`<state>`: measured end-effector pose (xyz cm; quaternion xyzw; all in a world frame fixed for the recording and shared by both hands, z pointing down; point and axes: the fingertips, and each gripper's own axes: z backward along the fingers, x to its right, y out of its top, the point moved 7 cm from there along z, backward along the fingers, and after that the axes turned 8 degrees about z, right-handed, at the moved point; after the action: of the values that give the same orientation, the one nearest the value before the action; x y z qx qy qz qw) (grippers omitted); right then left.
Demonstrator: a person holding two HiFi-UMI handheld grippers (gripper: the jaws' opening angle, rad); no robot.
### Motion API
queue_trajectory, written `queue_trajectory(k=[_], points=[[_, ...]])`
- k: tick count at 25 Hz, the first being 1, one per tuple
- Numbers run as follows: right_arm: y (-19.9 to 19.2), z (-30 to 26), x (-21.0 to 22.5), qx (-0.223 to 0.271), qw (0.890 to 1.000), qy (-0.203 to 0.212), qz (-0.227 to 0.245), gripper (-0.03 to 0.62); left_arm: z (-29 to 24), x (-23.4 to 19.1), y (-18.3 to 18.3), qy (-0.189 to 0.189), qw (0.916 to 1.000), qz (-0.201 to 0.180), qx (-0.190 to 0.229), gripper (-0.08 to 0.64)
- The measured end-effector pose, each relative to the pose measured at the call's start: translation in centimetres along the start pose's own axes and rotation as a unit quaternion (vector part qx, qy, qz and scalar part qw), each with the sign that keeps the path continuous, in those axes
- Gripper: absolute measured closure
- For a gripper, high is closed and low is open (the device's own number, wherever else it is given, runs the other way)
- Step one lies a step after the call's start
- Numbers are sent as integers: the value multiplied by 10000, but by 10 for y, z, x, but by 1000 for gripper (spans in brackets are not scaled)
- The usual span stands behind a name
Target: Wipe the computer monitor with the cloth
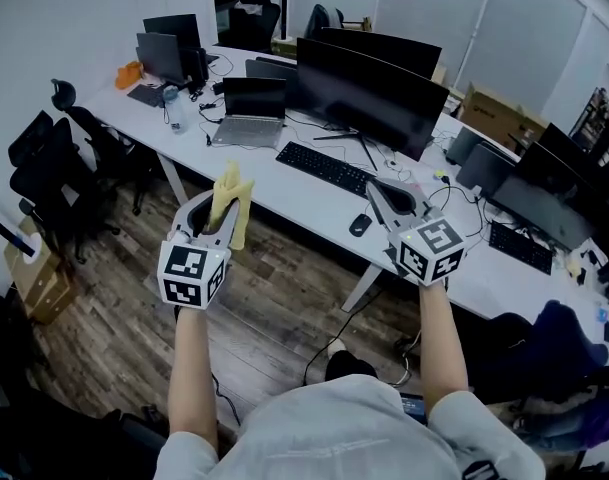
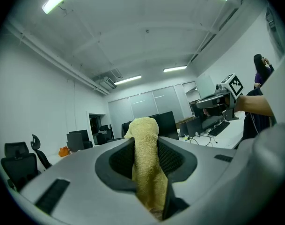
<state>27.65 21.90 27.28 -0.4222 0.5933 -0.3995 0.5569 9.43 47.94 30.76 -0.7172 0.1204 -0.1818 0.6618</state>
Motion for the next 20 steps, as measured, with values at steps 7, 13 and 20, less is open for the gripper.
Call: queue_trajectory(k=[7, 13, 20], points=[[-20, -57, 52, 16, 9998, -204, -27, 569, -68, -45, -12, 92, 9999, 71, -106, 425], [-48, -127, 140, 15, 9999, -128, -67, 569, -171, -72, -12, 180, 9995, 191, -176, 425], [-71, -201, 245, 81, 9999, -73, -133, 569, -301, -91, 13, 224, 9995, 162, -156, 425]])
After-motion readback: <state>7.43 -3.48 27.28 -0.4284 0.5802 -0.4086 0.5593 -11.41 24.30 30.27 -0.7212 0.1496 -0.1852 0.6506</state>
